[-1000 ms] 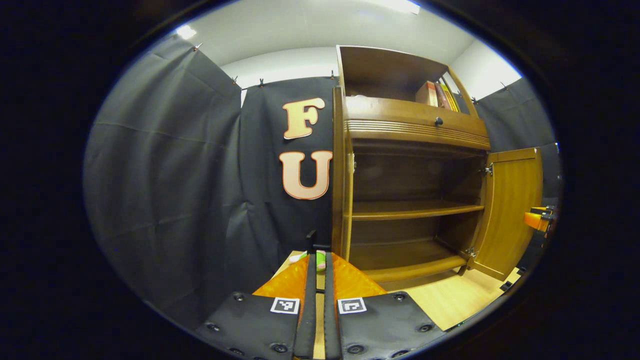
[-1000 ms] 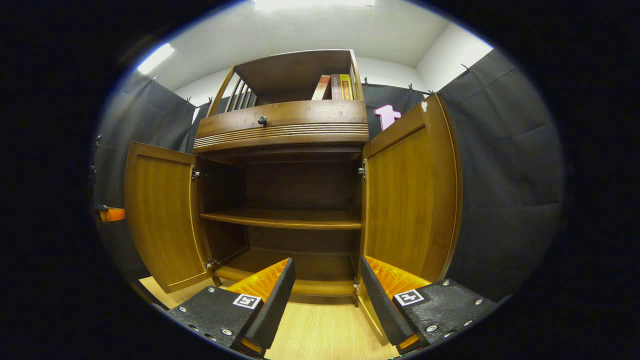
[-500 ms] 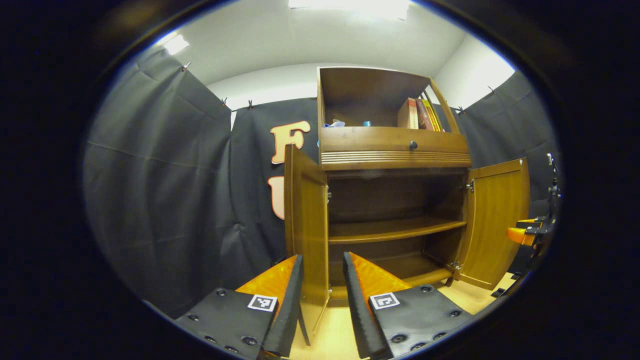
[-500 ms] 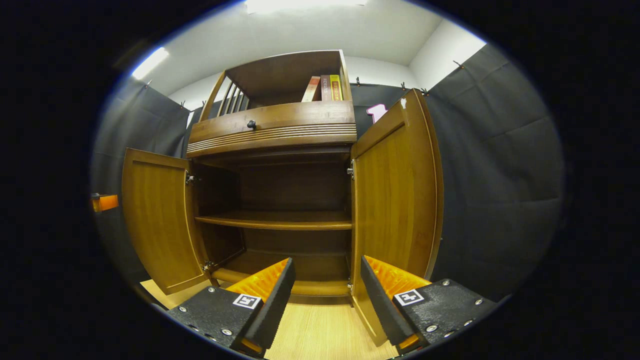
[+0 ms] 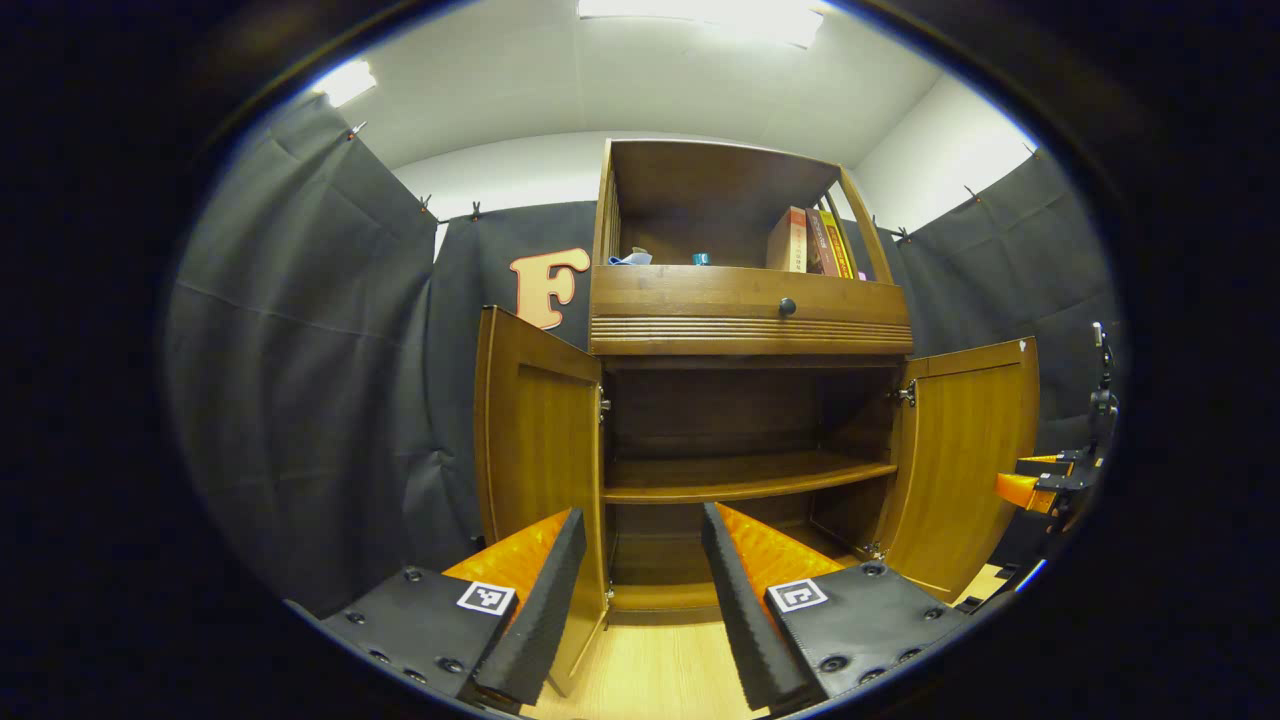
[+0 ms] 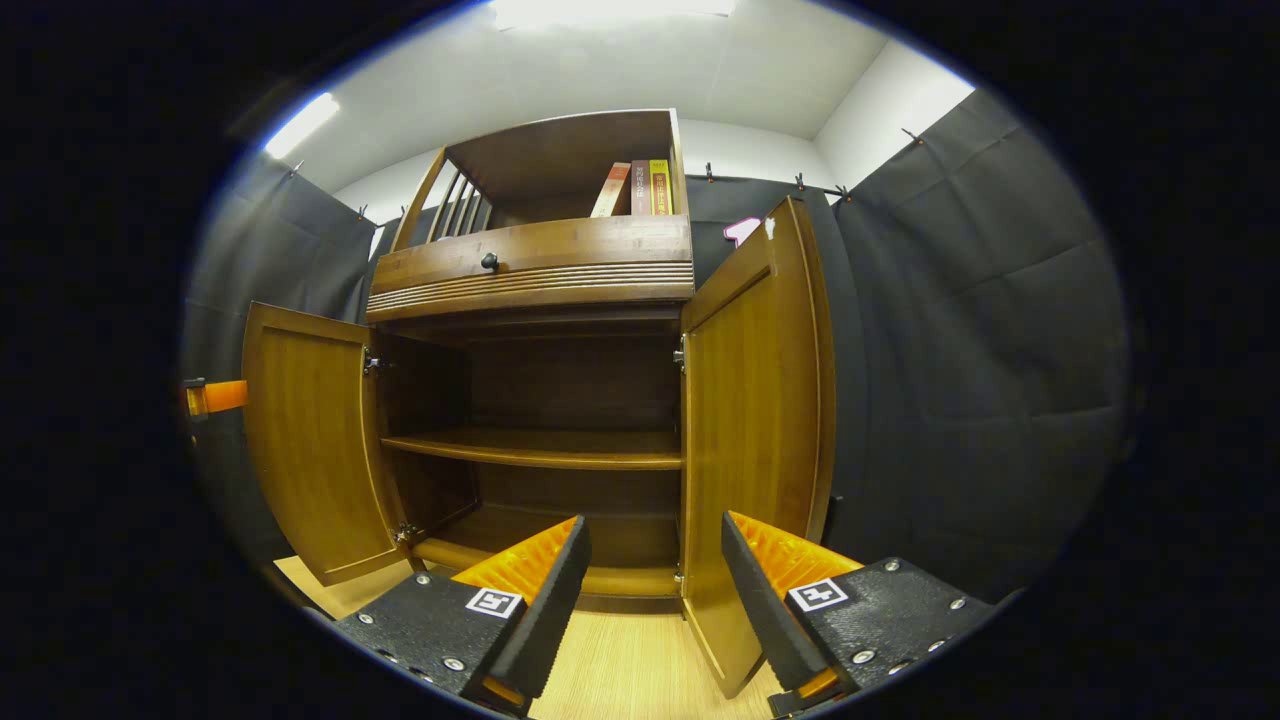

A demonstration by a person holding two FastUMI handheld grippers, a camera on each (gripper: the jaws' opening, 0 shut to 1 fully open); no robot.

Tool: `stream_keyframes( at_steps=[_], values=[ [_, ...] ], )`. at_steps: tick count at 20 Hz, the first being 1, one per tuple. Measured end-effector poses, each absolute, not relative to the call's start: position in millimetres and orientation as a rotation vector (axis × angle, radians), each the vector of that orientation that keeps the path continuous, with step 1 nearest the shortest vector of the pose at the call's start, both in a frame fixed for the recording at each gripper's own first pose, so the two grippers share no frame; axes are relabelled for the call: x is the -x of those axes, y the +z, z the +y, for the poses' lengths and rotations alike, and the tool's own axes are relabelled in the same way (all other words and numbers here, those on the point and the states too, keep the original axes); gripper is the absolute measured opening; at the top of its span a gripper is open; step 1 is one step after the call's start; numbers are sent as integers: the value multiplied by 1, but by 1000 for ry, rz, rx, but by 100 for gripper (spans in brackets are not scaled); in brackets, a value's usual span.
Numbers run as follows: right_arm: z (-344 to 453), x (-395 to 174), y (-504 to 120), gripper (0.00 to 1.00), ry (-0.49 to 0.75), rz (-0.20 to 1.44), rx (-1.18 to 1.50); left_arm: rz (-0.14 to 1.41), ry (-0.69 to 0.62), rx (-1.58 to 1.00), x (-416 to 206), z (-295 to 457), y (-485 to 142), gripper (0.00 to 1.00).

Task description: Open the right door of the double-door shoe cabinet with the right hand, and open the left door with the left hand.

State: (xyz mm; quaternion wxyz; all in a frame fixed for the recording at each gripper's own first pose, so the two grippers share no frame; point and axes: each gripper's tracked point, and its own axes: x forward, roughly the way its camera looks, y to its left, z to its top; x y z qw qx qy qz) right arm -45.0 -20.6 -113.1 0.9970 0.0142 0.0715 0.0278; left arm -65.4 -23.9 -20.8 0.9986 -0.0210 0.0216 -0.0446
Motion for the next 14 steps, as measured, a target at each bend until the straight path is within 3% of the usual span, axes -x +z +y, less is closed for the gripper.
stream_keyframes(
  at_steps=[3,4,8,14],
  values=[
    [-27,48,-112,82,48,139,-23,65,-103,56,60,-33,-28,84],
    [-30,48,-111,82,45,137,-24,72,-102,50,59,-35,-32,92],
    [-34,47,-112,82,37,136,-22,88,-115,27,56,-45,-40,97],
    [-30,46,-112,82,45,132,-16,112,-113,37,48,-46,-52,97]
  ],
)
